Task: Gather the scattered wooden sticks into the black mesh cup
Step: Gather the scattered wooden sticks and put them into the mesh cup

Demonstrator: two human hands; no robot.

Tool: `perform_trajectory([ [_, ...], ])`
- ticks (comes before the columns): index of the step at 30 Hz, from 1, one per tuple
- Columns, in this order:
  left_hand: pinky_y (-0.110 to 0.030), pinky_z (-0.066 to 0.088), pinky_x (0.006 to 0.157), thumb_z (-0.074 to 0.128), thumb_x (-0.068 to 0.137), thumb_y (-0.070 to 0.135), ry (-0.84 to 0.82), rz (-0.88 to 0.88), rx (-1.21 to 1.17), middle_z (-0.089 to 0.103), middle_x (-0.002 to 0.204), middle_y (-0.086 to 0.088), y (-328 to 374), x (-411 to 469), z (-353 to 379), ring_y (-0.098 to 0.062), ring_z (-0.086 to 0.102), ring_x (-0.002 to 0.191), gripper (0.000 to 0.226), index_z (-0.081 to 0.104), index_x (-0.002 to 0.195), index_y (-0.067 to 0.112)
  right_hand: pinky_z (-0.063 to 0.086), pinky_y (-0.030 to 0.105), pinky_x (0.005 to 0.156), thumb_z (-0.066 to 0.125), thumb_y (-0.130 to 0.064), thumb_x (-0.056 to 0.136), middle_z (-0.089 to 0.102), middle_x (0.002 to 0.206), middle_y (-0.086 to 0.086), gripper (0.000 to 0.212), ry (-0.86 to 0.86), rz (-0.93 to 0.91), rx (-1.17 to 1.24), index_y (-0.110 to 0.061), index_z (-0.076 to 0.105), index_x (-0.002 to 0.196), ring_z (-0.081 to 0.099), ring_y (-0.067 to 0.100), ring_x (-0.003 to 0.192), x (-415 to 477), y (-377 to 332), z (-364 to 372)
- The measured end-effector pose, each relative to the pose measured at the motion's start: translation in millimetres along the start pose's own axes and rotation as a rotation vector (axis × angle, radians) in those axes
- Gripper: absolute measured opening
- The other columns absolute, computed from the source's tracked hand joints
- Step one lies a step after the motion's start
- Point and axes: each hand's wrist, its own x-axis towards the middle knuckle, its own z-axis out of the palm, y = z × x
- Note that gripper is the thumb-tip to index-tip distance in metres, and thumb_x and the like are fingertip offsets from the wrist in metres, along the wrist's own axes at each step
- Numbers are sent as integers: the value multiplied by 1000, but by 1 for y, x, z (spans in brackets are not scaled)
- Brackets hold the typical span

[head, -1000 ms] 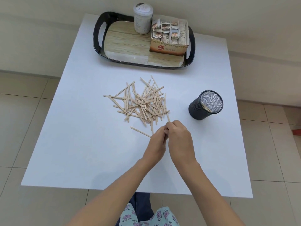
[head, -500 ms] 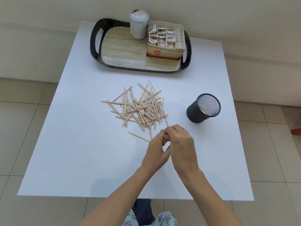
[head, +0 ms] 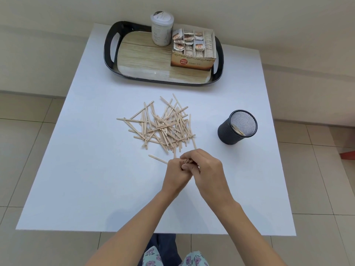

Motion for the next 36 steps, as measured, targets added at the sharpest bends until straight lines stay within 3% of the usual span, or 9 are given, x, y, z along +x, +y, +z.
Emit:
perform_trajectory([
  [4,-21,17,45,45,66,18,-20,25,-22,23,45,12,5,-3,-4,-12,20,50,31,29,41,26,49,25,69,65,8,78,66,80,-3,19,27,32,64,-10,68,86,59,8,74,1,3,-3],
  [9,-20,22,46,44,68,16,-65,21,-16,35,42,13,6,-4,-6,-6,26,51,32,54,47,37,50,29,66,70,4,75,64,74,-3,15,6,15,48,-10,64,77,59,12,70,2,4,0],
  [15,-19,22,47,43,76,18,-55,55,154,36,45,9,0,-1,-4,-9,28,50,31,40,49,33,47,26,59,64,13,72,61,71,-2,21,53,-13,-65,-9,62,71,56,15,65,0,6,2],
  [19,-21,44,64,55,89,21,-42,233,194,59,77,8,-5,-1,-6,-10,55,73,11,55,81,28,49,32,56,64,6,77,62,75,2,14,128,-40,-210,-8,63,77,57,20,68,-1,7,-2],
  [23,-13,44,76,53,94,10,-89,247,188,61,92,12,-12,0,-2,-4,58,89,12,56,99,21,48,33,53,64,10,75,62,78,4,18,67,3,-343,-7,62,80,56,22,70,0,13,5],
  [26,-9,42,72,51,92,1,-115,167,150,63,90,10,-17,1,2,0,58,84,17,58,95,17,48,33,55,63,11,75,60,83,3,22,-35,52,-395,-9,60,84,55,22,77,-3,19,16],
  [30,-7,39,68,46,94,0,-118,165,111,56,81,20,-18,2,4,2,54,77,33,50,83,30,47,32,53,64,12,74,59,82,2,24,-10,75,-376,-10,59,83,53,20,75,-4,22,19],
  [33,-8,38,69,41,93,-1,-135,167,82,54,82,17,-19,1,5,1,50,77,25,50,84,20,48,33,49,63,17,68,60,82,4,29,6,72,-372,-8,61,84,54,22,72,-6,20,20],
  [36,-7,37,67,39,92,-4,-151,143,62,52,77,24,-21,0,5,3,47,73,40,47,79,33,48,34,51,60,17,68,60,82,5,30,-35,83,-394,-7,61,84,54,23,74,-8,19,24],
])
